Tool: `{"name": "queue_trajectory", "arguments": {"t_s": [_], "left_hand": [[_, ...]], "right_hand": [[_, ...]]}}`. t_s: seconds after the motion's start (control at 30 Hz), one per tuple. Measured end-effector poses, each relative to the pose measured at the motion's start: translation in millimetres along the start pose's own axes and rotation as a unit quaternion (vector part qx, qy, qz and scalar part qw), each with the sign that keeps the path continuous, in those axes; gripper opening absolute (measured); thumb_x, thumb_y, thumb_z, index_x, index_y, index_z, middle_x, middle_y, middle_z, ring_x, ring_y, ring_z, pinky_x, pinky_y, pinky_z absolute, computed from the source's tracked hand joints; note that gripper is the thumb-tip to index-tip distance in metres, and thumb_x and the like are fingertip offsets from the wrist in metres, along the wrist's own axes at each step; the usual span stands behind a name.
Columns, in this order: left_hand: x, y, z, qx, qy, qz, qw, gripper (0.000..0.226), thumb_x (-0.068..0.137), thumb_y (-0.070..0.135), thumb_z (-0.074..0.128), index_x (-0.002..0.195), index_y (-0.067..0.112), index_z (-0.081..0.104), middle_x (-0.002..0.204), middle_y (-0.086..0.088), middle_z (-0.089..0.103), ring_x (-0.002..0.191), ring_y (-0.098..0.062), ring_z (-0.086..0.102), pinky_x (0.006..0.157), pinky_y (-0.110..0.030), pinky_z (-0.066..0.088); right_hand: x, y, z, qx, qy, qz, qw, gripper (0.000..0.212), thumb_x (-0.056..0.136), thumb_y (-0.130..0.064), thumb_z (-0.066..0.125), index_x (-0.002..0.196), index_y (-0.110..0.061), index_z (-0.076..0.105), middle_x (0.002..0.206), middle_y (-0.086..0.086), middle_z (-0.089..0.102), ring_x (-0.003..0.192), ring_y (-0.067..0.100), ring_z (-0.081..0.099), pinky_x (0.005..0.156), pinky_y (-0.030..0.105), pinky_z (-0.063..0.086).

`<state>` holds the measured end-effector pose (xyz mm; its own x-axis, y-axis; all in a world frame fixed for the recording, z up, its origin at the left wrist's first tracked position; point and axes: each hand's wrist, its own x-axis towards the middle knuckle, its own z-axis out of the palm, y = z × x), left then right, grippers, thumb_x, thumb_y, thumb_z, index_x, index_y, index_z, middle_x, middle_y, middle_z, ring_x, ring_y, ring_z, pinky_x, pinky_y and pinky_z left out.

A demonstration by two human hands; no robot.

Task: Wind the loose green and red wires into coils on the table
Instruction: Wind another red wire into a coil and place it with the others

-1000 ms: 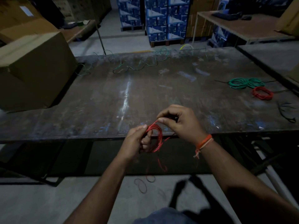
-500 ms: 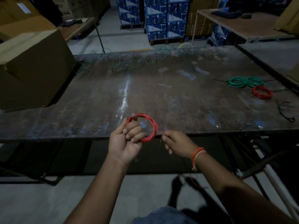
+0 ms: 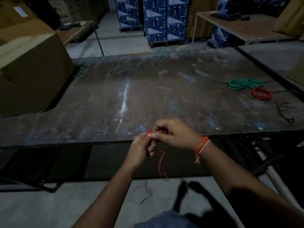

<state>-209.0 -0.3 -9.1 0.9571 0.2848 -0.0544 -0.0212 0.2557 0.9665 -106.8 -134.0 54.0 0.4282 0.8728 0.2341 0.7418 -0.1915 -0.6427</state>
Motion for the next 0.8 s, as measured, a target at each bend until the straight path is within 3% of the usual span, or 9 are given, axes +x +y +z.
{"name": "queue_trajectory", "arguments": {"t_s": [0.1,0.2,0.33,0.47,0.5,0.57,0.6,0.67,0.8], "left_hand": [[-3,5,-2,-0.058,0.022,-0.010,0.998,0.034,0.099,0.018,0.047,0.067,0.012,0.053,0.052,-0.006,0.035,0.048,-0.018,0.036,0.051,-0.028,0.034],[-9,13,0,-0.116,-0.005,-0.020,0.993,0.029,0.098,0.014,0.043,0.071,0.006,0.050,0.049,-0.002,0.031,0.041,-0.014,0.035,0.047,-0.022,0.033],[-11,18,-7,-0.152,-0.040,-0.072,0.985,0.020,0.094,0.016,0.042,0.081,0.007,0.055,0.049,0.007,0.024,0.039,-0.005,0.019,0.045,-0.017,0.017],[-13,19,-12,-0.240,-0.054,-0.114,0.963,0.023,0.094,0.020,0.041,0.081,0.006,0.053,0.045,0.010,0.025,0.036,-0.003,0.020,0.041,-0.017,0.018],[-14,22,-11,-0.268,-0.062,-0.124,0.953,0.024,0.095,0.021,0.040,0.080,0.007,0.053,0.043,0.011,0.025,0.035,-0.002,0.021,0.041,-0.018,0.017],[-15,25,-7,-0.286,-0.086,-0.142,0.944,0.027,0.095,0.022,0.039,0.078,0.008,0.054,0.042,0.012,0.027,0.036,-0.003,0.019,0.042,-0.020,0.015],[-16,27,-6,-0.277,-0.107,-0.147,0.944,0.028,0.096,0.022,0.039,0.079,0.008,0.055,0.042,0.012,0.027,0.037,-0.004,0.017,0.043,-0.021,0.015],[-17,30,-6,-0.236,-0.165,-0.148,0.946,0.029,0.100,0.023,0.039,0.083,0.007,0.056,0.045,0.011,0.025,0.039,-0.005,0.016,0.043,-0.022,0.016],[-15,35,-8,-0.168,-0.236,-0.154,0.945,0.028,0.102,0.028,0.040,0.087,0.007,0.051,0.051,0.008,0.021,0.041,-0.005,0.017,0.043,-0.022,0.017]], "right_hand": [[-3,3,6,0.032,0.015,-0.001,0.999,0.007,0.090,-0.021,0.071,0.085,-0.017,0.070,0.076,-0.004,0.070,0.072,0.012,0.066,0.066,0.034,0.051],[-3,3,13,0.032,0.038,-0.014,0.999,0.006,0.087,-0.022,0.073,0.084,-0.017,0.072,0.074,-0.003,0.071,0.070,0.014,0.068,0.065,0.040,0.053],[-2,10,1,0.100,0.057,0.011,0.993,0.015,0.085,-0.017,0.079,0.097,-0.015,0.069,0.066,-0.007,0.063,0.057,0.005,0.054,0.059,0.030,0.049],[-4,28,-5,0.150,-0.021,0.081,0.985,0.048,0.083,-0.017,0.082,0.126,-0.014,0.060,0.076,-0.005,0.062,0.063,0.001,0.054,0.064,0.020,0.046],[-4,30,-1,0.125,-0.041,0.088,0.987,0.049,0.082,-0.019,0.083,0.125,-0.014,0.061,0.078,-0.004,0.061,0.065,0.001,0.055,0.065,0.020,0.046],[-4,36,10,0.091,-0.058,0.094,0.990,0.029,0.081,-0.026,0.080,0.103,-0.009,0.070,0.071,-0.003,0.057,0.064,0.003,0.050,0.064,0.032,0.045],[-4,39,14,0.092,-0.054,0.097,0.990,0.028,0.078,-0.030,0.074,0.089,-0.005,0.071,0.066,0.003,0.056,0.064,0.006,0.048,0.062,0.038,0.045],[-3,44,14,0.129,-0.062,0.108,0.984,0.035,0.073,-0.035,0.067,0.084,-0.002,0.074,0.071,0.018,0.065,0.069,0.011,0.052,0.068,0.048,0.049],[-5,50,18,0.238,-0.120,0.133,0.955,0.028,0.075,-0.024,0.070,0.095,-0.006,0.077,0.095,0.023,0.074,0.089,0.019,0.058,0.082,0.035,0.046]]}}
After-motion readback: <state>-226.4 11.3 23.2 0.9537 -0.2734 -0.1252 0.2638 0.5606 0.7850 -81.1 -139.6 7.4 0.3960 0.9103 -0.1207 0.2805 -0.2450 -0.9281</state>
